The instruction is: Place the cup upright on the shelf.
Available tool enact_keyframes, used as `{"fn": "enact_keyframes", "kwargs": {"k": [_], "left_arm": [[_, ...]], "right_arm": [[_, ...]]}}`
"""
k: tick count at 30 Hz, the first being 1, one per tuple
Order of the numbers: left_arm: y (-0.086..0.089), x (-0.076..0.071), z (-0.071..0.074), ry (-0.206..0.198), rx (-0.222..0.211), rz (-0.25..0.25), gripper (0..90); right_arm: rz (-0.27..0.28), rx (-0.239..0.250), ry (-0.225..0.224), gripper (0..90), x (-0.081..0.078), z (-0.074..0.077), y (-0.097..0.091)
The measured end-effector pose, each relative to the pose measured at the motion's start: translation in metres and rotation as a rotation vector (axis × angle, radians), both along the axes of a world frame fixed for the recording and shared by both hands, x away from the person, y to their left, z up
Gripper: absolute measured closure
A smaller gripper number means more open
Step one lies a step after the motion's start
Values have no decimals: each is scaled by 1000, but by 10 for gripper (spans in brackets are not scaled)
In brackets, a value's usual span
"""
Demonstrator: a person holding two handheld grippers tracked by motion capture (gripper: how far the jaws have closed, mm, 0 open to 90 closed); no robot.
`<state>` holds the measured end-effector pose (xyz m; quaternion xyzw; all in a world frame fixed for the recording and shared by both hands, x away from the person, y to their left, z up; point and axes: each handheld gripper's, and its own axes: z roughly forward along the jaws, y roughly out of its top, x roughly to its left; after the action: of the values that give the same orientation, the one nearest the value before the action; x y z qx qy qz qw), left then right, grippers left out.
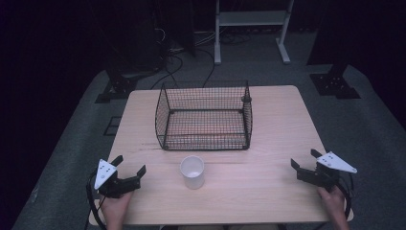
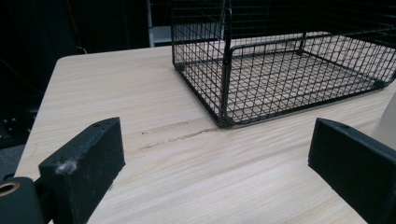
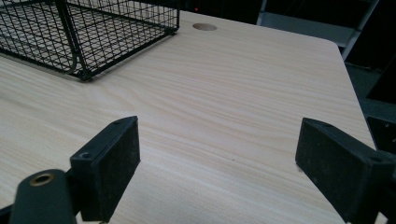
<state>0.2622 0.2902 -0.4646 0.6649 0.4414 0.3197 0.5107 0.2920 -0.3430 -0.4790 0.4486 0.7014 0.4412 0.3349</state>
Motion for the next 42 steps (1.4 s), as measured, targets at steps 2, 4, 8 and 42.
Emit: {"fn": "enact_keyframes", "kwargs": {"k": [2,4,8,42], "left_arm": [[-1,1,-1,9,14,-10,27],[-2,1,-2,10,14,-13,27],[-4,1,0,3,15,-24,27],[-36,-5,14,-40,69,-172,24]], "right_arm": [[-1,2,0,131,0,0,0],[-2,1,0,131,0,0,0],[-2,1,0,130,0,0,0],[-4,-4,1,130,0,0,1]]}}
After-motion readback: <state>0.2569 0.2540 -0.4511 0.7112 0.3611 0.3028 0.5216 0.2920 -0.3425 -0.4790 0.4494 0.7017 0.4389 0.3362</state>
